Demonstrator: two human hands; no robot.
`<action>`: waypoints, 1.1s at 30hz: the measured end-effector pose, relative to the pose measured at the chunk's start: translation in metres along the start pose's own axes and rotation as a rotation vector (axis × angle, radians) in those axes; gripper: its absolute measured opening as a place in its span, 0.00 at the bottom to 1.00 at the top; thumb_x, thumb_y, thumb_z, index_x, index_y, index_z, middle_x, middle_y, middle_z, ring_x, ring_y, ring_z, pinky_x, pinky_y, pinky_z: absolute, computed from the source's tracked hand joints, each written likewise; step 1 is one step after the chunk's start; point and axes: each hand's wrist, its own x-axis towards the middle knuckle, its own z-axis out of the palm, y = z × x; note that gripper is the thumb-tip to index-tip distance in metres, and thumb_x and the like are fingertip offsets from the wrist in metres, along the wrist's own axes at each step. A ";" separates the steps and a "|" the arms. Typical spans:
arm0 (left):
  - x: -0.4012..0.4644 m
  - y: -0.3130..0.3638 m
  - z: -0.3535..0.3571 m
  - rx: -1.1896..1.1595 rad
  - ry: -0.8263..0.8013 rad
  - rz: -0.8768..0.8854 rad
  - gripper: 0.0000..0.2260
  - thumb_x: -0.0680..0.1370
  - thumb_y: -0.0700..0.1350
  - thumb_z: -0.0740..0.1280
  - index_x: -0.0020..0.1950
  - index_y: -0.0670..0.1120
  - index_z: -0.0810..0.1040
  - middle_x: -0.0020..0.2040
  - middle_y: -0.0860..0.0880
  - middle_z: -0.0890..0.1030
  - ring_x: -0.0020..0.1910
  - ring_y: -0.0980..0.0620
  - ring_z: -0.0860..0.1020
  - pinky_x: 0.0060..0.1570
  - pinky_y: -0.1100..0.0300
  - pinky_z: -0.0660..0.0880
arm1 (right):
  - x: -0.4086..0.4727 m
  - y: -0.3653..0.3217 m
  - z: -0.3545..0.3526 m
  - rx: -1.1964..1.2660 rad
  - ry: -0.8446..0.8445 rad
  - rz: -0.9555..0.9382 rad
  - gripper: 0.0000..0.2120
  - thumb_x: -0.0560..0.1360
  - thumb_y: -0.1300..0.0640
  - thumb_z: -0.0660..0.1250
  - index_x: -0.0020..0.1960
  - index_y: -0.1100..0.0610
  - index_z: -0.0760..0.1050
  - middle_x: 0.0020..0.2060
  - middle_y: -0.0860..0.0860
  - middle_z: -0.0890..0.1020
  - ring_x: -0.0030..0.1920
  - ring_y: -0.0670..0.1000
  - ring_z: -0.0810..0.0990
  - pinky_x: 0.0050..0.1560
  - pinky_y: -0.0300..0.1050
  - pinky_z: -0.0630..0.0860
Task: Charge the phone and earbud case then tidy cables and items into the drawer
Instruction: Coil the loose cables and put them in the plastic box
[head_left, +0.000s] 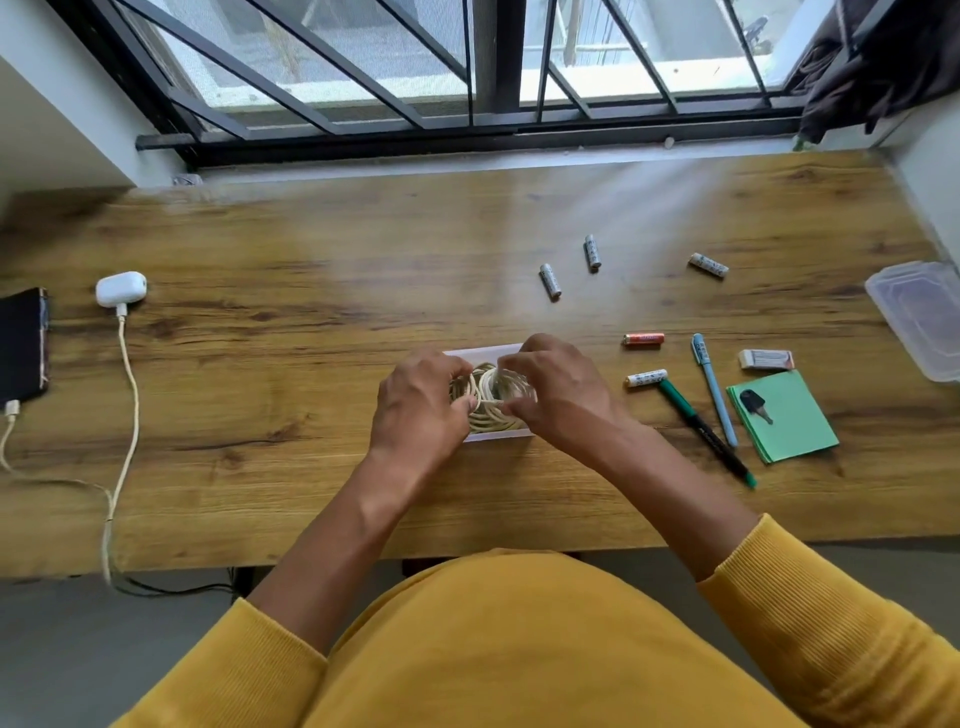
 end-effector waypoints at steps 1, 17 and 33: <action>0.000 0.000 0.002 0.017 0.000 0.009 0.16 0.74 0.44 0.80 0.62 0.47 0.86 0.57 0.47 0.85 0.55 0.46 0.84 0.60 0.49 0.81 | 0.001 0.000 0.003 -0.018 -0.006 -0.004 0.23 0.76 0.50 0.77 0.70 0.52 0.79 0.61 0.50 0.78 0.61 0.53 0.76 0.55 0.41 0.67; -0.003 -0.003 0.018 0.146 0.042 0.065 0.13 0.71 0.40 0.82 0.54 0.43 0.86 0.56 0.47 0.81 0.56 0.41 0.78 0.55 0.55 0.72 | 0.004 -0.005 0.012 -0.115 0.018 -0.050 0.16 0.78 0.53 0.75 0.63 0.56 0.82 0.56 0.53 0.77 0.60 0.54 0.75 0.58 0.52 0.77; 0.024 0.088 0.019 -0.030 0.119 0.221 0.07 0.79 0.47 0.72 0.55 0.51 0.89 0.51 0.54 0.88 0.49 0.54 0.85 0.52 0.55 0.82 | -0.024 0.053 -0.045 0.152 0.376 0.085 0.13 0.78 0.57 0.74 0.61 0.56 0.82 0.52 0.53 0.84 0.46 0.49 0.82 0.50 0.47 0.82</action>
